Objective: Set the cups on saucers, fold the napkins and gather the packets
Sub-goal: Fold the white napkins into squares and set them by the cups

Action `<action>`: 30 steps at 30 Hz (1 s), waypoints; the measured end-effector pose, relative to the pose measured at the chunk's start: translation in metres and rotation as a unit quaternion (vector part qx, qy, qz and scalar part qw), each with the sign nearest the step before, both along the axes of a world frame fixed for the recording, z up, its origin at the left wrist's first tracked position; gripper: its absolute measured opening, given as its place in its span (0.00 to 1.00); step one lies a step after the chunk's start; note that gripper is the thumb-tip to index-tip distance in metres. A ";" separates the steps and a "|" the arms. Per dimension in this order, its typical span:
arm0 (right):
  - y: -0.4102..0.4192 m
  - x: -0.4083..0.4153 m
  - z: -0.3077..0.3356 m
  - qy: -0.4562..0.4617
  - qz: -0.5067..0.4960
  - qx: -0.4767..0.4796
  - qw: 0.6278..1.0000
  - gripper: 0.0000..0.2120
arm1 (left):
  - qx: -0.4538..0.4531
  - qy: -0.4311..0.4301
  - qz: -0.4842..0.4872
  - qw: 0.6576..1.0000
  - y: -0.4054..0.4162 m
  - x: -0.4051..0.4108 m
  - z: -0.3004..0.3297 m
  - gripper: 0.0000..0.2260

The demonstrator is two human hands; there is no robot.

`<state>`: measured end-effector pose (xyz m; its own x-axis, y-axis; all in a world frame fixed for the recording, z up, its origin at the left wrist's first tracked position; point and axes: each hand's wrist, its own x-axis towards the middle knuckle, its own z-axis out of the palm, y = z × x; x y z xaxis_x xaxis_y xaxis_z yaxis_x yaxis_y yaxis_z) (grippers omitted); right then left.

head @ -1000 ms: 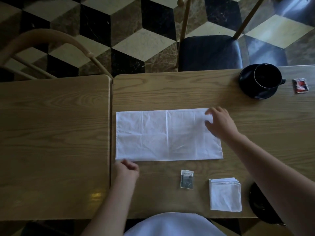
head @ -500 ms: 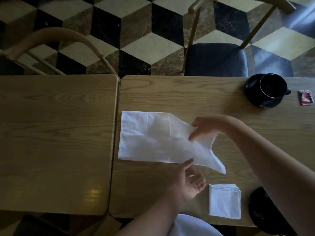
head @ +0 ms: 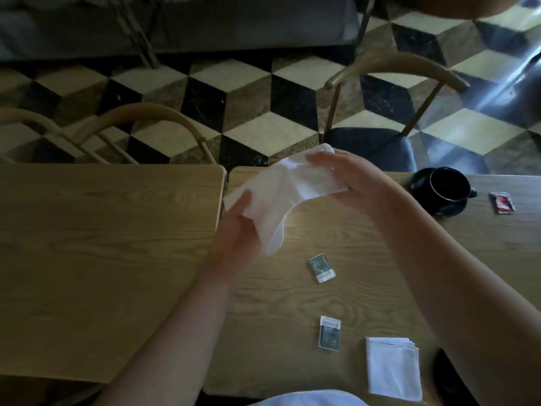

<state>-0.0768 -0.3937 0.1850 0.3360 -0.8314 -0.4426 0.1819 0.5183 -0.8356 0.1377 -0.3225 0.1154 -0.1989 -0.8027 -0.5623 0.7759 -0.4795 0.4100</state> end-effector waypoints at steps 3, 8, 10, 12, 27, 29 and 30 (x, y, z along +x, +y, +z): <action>-0.012 0.001 0.027 0.009 -0.026 -0.051 0.998 0.06 | -0.027 -0.093 -0.033 0.995 -0.047 0.014 0.040 0.22; -0.005 -0.007 0.050 0.008 -0.088 -0.119 0.989 0.11 | -0.130 -0.168 -0.013 0.977 -0.081 0.023 0.091 0.09; 0.010 -0.014 0.046 -0.014 -0.104 -0.127 0.986 0.09 | -0.175 -0.175 -0.014 0.969 -0.069 0.023 0.090 0.08; 0.033 -0.020 0.031 -0.023 -0.101 -0.113 0.988 0.08 | -0.190 -0.156 -0.042 0.968 -0.048 0.024 0.073 0.10; 0.255 -0.003 -0.173 0.283 -0.025 0.258 0.923 0.05 | 0.251 -0.293 -0.161 0.908 0.171 0.032 -0.120 0.07; 0.273 -0.002 -0.178 0.307 -0.010 0.250 0.918 0.06 | 0.257 -0.303 -0.171 0.901 0.182 0.040 -0.125 0.10; 0.280 -0.003 -0.180 0.314 -0.005 0.250 0.916 0.07 | 0.260 -0.311 -0.182 0.896 0.187 0.044 -0.126 0.12</action>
